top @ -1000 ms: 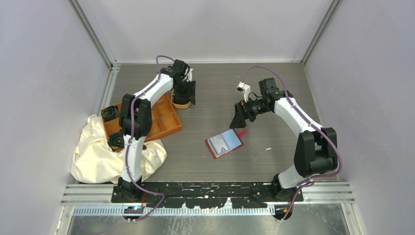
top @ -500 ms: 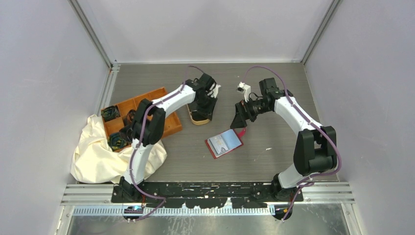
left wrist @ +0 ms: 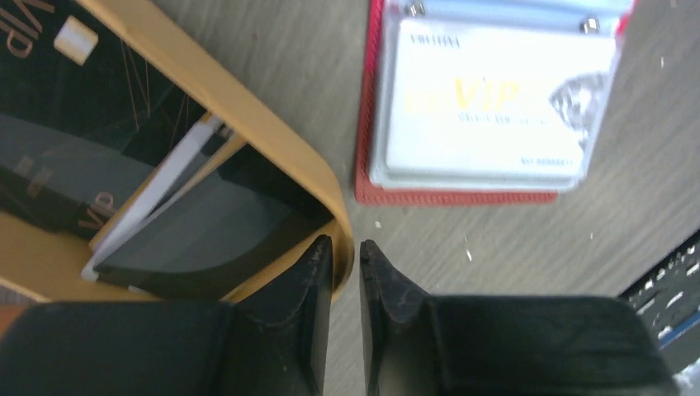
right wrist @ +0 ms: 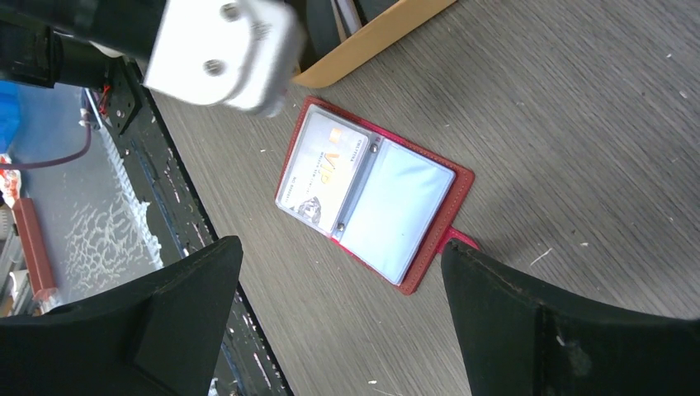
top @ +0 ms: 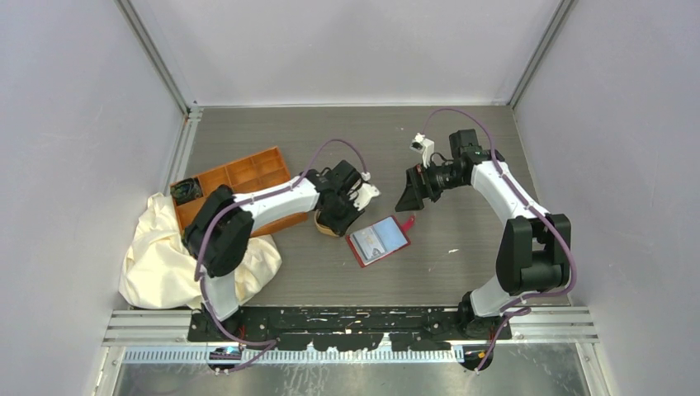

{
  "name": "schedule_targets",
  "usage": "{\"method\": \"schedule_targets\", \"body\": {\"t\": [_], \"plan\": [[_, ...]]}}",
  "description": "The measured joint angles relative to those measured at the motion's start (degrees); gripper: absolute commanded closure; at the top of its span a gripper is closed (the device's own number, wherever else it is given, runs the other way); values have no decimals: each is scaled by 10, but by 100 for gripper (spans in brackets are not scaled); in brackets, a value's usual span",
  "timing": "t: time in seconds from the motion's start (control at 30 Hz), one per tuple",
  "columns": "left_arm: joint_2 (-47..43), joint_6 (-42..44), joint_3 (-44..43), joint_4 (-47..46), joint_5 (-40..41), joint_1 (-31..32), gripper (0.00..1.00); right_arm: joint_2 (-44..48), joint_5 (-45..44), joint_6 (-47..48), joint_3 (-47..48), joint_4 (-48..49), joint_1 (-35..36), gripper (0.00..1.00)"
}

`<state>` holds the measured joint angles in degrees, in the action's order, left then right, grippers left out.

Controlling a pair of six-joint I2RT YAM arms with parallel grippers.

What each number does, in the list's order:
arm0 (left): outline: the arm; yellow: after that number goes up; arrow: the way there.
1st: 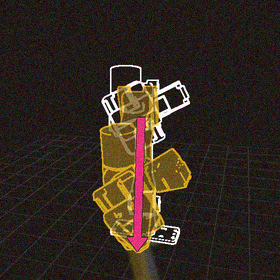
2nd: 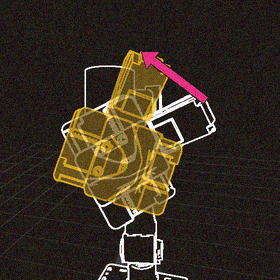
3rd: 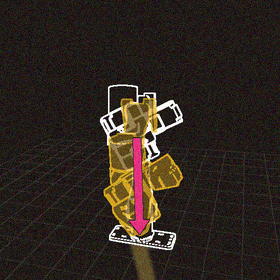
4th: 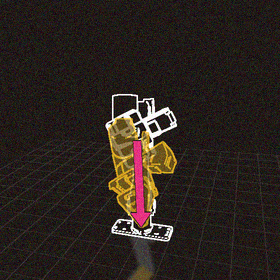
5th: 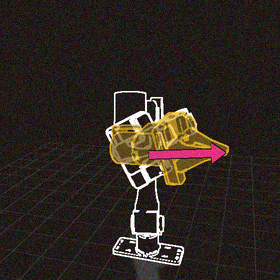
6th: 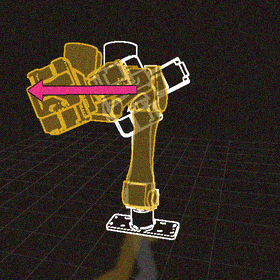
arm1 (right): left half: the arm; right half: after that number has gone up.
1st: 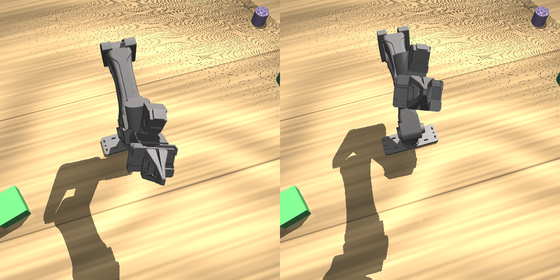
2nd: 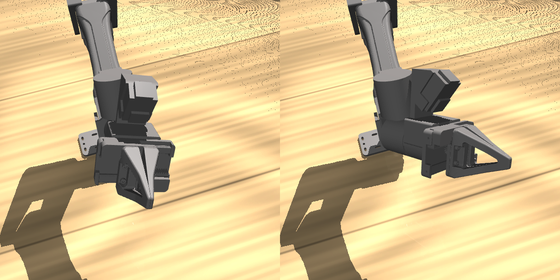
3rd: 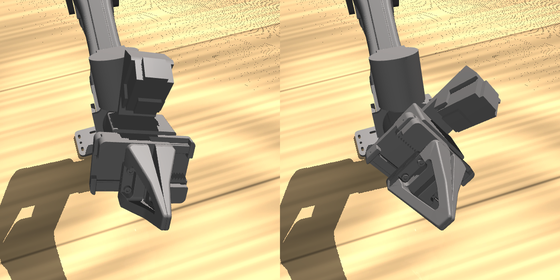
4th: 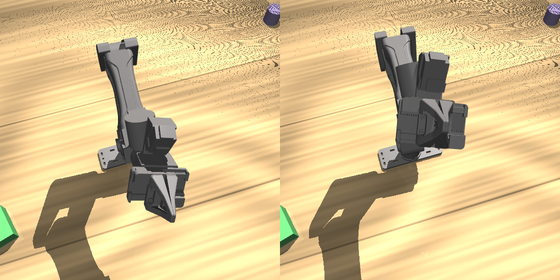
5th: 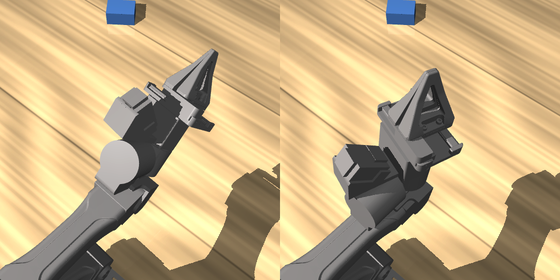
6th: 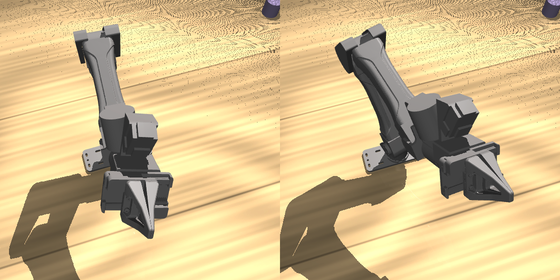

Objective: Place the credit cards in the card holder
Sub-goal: Move the storage box to the center of the board, then pick up the credit card from the storage box.

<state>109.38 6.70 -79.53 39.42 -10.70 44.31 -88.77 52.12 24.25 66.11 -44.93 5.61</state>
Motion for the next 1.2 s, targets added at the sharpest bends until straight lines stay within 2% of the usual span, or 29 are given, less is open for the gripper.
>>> {"method": "schedule_targets", "body": {"t": [0.1,0.3,0.4,0.5,0.57,0.67,0.73,0.83,1.0,1.2], "plan": [[-51,18,55,-17,3,4,71,0,3,1,0,-1,-2,5],[-168,-9,139,-92,26,2,68,1,22,3,-3,9,-1,5],[-252,-54,193,-147,32,-3,57,6,30,2,-14,27,8,4],[-332,-113,265,-211,30,-13,50,8,21,3,-14,47,47,4],[-386,-180,335,-275,18,-31,50,2,4,3,-3,51,89,4],[-444,-293,441,-356,3,-57,56,-43,-19,-3,54,50,153,9],[-468,-376,515,-414,1,-69,61,-105,-42,-12,132,42,188,14],[-482,-472,590,-453,2,-69,66,-206,-83,-22,250,18,214,20],[-481,-573,631,-472,14,-69,67,-329,-152,-32,371,-26,243,25],[-440,-619,628,-506,27,-69,68,-396,-217,-35,419,-57,268,25]]}}
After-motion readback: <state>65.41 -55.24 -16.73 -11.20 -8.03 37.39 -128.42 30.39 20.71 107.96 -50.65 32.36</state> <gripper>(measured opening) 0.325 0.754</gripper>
